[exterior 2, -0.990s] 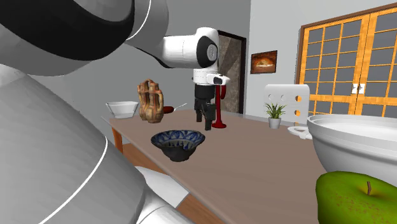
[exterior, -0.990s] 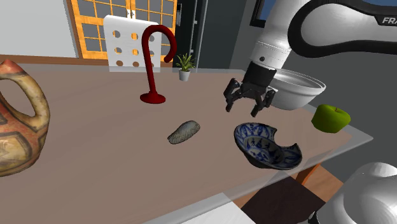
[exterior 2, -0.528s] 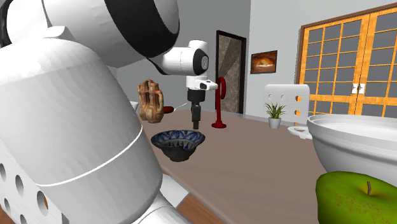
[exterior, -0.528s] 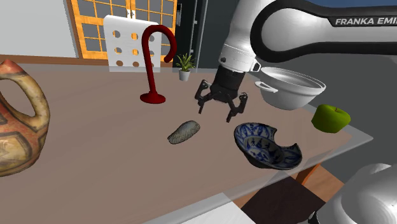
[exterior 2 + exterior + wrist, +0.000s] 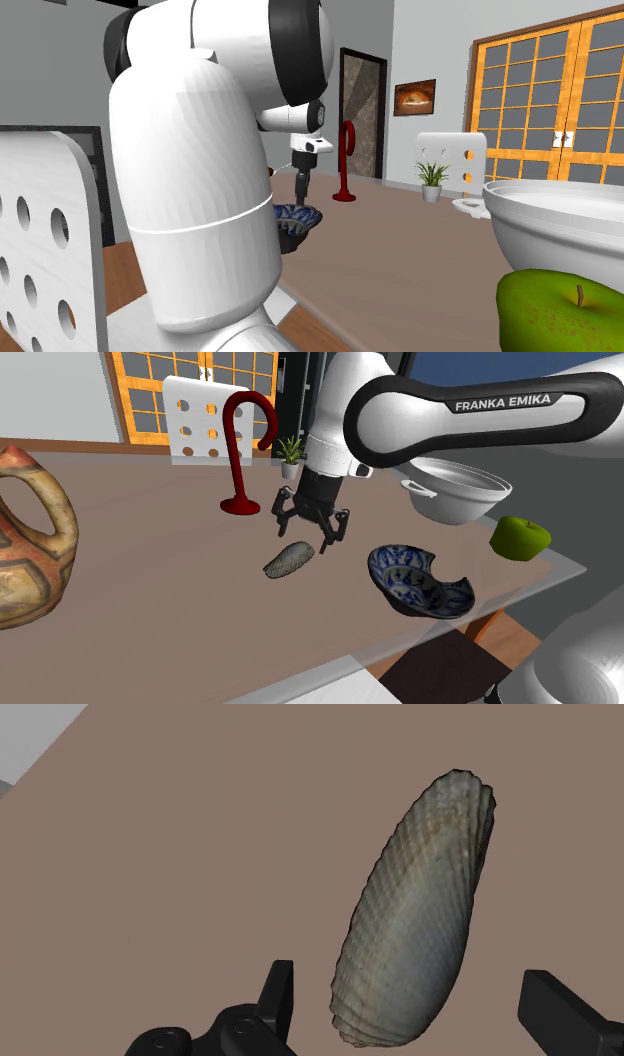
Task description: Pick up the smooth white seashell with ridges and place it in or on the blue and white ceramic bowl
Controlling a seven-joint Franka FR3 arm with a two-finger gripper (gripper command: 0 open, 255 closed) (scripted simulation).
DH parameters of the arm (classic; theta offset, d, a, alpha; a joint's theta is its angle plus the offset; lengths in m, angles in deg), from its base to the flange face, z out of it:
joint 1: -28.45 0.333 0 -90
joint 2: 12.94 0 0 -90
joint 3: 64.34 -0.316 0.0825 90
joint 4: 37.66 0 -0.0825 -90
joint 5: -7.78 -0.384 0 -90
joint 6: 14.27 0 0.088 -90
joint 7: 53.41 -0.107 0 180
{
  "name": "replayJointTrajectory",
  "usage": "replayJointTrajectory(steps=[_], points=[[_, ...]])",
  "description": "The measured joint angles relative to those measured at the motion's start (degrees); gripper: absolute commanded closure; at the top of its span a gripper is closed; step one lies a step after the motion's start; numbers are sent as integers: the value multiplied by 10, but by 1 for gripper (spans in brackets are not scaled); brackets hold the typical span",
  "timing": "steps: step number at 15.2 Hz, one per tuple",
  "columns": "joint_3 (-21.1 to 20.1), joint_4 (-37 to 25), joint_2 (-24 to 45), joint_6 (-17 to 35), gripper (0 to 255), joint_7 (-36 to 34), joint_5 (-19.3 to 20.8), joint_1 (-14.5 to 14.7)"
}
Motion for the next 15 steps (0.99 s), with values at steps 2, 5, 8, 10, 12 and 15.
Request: replayJointTrajectory(steps=[2,5,8,10,12,15], points=[[-3,10,6,15,0,-3,3,1],[-5,22,11,32,0,-6,5,2],[-6,24,11,34,0,-6,5,2],[-6,24,12,35,0,-6,5,2],[-6,24,12,35,255,-6,5,2],[-6,24,11,35,255,-6,5,2]])
